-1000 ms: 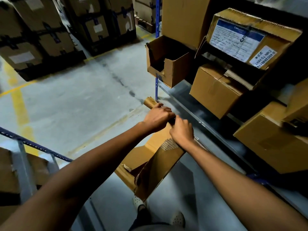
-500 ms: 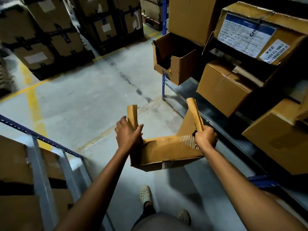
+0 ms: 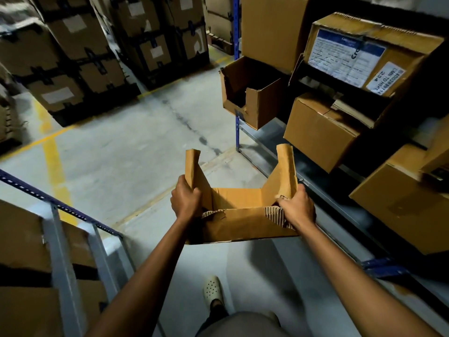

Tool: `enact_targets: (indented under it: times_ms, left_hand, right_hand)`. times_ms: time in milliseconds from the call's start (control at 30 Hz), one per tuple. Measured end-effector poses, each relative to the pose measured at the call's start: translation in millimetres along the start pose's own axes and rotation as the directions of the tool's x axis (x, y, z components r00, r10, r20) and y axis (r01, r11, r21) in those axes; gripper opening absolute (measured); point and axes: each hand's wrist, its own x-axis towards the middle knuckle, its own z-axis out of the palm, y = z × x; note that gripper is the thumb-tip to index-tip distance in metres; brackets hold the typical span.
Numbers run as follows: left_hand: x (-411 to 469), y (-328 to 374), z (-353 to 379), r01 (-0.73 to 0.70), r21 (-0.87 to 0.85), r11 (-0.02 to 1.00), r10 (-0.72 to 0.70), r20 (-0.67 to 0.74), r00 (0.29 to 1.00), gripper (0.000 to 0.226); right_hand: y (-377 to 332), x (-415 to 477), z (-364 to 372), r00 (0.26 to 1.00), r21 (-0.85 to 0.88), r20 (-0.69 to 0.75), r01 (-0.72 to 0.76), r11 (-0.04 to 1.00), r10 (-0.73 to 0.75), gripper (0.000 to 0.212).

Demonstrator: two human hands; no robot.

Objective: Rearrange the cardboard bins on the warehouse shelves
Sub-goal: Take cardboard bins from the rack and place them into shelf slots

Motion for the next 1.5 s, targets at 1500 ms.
enact_targets:
  times_ms: [1500]
  left_hand:
    - [71,145,-250,-0.521,-0.083,0.849,0.415,-0.505,0.757,0.052]
  right_hand:
    - [-262,-61,-96,0.825,0.413,-0.467,0.521,0.747,-0.317,0.033]
